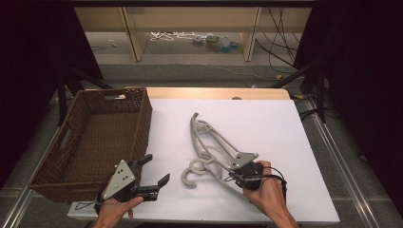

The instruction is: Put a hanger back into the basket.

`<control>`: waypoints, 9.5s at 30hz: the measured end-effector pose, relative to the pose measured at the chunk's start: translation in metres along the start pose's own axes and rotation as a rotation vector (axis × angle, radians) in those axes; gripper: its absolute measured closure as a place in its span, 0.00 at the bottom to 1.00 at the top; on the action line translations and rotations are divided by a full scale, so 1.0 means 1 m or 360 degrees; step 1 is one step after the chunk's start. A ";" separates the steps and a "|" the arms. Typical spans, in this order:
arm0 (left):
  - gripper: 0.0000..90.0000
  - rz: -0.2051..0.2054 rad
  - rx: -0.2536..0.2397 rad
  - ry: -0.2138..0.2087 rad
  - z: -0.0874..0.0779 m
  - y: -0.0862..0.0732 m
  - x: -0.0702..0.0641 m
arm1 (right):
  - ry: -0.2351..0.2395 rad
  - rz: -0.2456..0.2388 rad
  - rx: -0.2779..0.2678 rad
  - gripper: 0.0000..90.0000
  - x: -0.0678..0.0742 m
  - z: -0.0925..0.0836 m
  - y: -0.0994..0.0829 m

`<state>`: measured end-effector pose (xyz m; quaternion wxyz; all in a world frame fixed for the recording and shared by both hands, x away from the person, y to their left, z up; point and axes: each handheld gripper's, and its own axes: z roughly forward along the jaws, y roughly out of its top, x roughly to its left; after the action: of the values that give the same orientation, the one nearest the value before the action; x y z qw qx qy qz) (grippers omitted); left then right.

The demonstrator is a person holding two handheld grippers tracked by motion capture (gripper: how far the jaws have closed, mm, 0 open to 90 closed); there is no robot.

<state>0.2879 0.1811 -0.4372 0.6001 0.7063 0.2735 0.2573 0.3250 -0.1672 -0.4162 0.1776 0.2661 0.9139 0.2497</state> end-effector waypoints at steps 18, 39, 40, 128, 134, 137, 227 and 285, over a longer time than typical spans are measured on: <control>0.18 0.0168 0.0087 -0.0043 0.010 0.004 -0.010 | 0.0075 -0.0141 -0.0169 0.92 -0.011 -0.035 -0.006; 0.30 0.0575 0.0178 -0.0170 0.042 0.020 -0.014 | 0.0258 -0.0329 -0.0247 0.91 0.012 -0.062 0.009; 0.31 0.0592 0.0178 -0.0172 0.043 0.020 -0.013 | 0.0279 -0.0325 -0.0234 0.92 0.014 -0.062 0.009; 0.88 -0.0357 0.0452 -0.0223 0.027 0.067 0.023 | 0.0098 0.0150 -0.0901 0.18 0.004 -0.040 -0.010; 0.88 -0.0445 0.0396 -0.0227 0.013 0.081 0.032 | 0.0107 0.0128 -0.0896 0.18 0.005 -0.036 -0.014; 0.88 -0.0452 0.0370 -0.0211 0.002 0.094 0.039 | 0.0095 0.0141 -0.0885 0.18 0.006 -0.035 -0.016; 0.87 -0.0399 0.1057 0.0496 -0.070 0.023 0.236 | 0.0134 0.0166 -0.0810 0.18 0.001 -0.020 -0.023; 0.21 -0.0436 0.0164 0.0342 -0.048 0.092 0.096 | 0.0108 0.0203 -0.0795 0.18 0.000 -0.017 -0.023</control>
<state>0.3312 0.2696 -0.3356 0.5598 0.6607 0.4426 0.2329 0.3080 -0.1906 -0.4149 0.1910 0.2625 0.8108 0.4871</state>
